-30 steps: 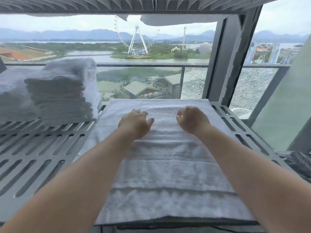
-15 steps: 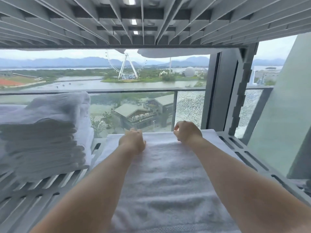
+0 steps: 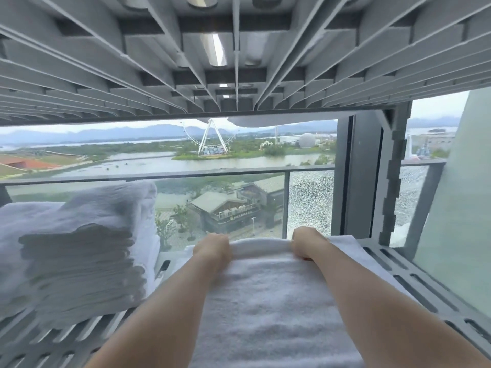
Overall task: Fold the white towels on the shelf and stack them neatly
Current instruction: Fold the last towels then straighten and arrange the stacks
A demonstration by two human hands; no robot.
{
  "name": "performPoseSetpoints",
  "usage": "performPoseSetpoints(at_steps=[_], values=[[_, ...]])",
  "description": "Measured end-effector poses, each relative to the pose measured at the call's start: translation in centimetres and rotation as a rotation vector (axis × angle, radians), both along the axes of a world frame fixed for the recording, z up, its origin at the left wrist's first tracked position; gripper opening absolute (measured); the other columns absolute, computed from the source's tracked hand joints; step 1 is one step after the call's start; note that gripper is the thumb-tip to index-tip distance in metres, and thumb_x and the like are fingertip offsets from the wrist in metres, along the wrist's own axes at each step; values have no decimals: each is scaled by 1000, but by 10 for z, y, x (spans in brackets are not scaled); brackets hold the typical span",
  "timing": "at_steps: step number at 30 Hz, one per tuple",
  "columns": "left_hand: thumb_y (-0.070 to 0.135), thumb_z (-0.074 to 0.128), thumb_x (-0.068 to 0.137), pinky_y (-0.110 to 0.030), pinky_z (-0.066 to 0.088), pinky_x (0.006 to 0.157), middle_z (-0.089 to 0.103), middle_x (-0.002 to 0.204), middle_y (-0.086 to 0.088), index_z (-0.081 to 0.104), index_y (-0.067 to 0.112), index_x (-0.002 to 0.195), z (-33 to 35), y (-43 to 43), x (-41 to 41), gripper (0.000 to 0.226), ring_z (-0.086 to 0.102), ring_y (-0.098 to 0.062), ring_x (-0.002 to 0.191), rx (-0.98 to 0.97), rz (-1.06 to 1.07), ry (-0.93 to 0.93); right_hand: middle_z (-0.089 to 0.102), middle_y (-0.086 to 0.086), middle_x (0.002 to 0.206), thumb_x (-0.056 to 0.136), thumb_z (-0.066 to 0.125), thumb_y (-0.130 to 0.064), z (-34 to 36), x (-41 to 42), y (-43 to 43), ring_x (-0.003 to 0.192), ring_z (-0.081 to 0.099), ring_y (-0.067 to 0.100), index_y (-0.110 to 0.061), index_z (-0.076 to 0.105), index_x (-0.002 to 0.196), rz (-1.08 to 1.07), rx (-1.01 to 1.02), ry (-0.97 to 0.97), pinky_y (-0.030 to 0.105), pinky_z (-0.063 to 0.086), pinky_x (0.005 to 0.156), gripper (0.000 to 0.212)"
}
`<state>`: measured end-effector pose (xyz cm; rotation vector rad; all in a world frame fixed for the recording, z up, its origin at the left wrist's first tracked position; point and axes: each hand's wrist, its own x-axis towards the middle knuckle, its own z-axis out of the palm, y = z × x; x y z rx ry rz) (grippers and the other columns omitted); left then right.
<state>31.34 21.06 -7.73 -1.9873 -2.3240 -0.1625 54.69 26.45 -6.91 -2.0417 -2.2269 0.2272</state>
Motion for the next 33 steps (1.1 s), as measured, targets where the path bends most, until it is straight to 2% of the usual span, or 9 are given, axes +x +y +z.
performPoseSetpoints(at_steps=[3, 6, 10, 14, 16, 19, 23, 27, 33], values=[[18, 50, 90, -36, 56, 81, 64, 111, -3, 67, 19, 105, 7, -17, 8, 23, 65, -24, 99, 96, 46, -16, 67, 4, 110, 86, 51, -11, -2, 11, -15, 101, 63, 24, -14, 66, 111, 19, 76, 61, 33, 55, 83, 29], [15, 49, 93, -39, 57, 77, 60, 111, -7, 65, 15, 105, 12, -35, 14, 21, 64, -27, 97, 237, 57, -34, 64, 6, 106, 87, 50, -14, 0, 20, -37, 100, 62, 28, -16, 57, 108, 16, 225, 106, 34, 49, 74, 22], [21, 51, 93, -35, 53, 69, 64, 101, -5, 59, 18, 100, 16, -63, 17, 11, 64, -29, 89, 411, 14, -64, 64, 11, 100, 86, 49, -6, 8, 33, -74, 96, 62, 32, -14, 59, 100, 50, 560, -30, 33, 42, 66, 19], [32, 55, 93, -30, 40, 57, 65, 82, 0, 55, 23, 92, 21, -97, 12, 9, 53, -24, 68, 559, -16, -50, 57, 11, 107, 84, 51, -9, 16, 52, -114, 105, 52, 31, -15, 63, 99, 166, 716, -256, 42, 40, 92, 20], [33, 58, 91, -30, 39, 56, 57, 75, 3, 52, 25, 86, 18, -122, 13, 11, 51, -24, 65, 594, -16, -83, 65, 8, 97, 85, 50, -9, 14, 60, -135, 94, 61, 29, -17, 60, 98, 228, 723, -244, 39, 40, 91, 19], [30, 59, 89, -31, 39, 58, 56, 78, 2, 52, 25, 83, 5, -163, 19, 11, 61, -30, 76, 582, -13, -127, 71, 4, 84, 85, 51, -6, 2, 72, -167, 78, 67, 27, -19, 54, 104, 241, 703, -193, 33, 43, 78, 23], [24, 54, 89, -33, 45, 64, 64, 92, -3, 56, 26, 87, -23, -209, 31, 4, 59, -27, 80, 483, 32, -147, 69, 6, 93, 88, 47, -4, -23, 86, -201, 86, 65, 29, -20, 60, 107, 239, 532, -155, 33, 44, 70, 28], [12, 46, 89, -33, 40, 67, 64, 98, -2, 63, 27, 93, -31, -235, 43, 23, 55, -25, 78, 382, 123, -85, 68, 6, 97, 88, 45, -3, -36, 93, -217, 88, 65, 27, -21, 65, 108, 146, 485, -130, 37, 52, 73, 34], [3, 54, 86, -35, 40, 61, 66, 86, -4, 71, 23, 92, -37, -259, 46, 28, 52, -26, 77, 473, 184, -10, 70, 13, 85, 88, 52, 3, -30, 104, -222, 81, 68, 32, -11, 70, 99, 9, 524, -96, 36, 51, 65, 25]])
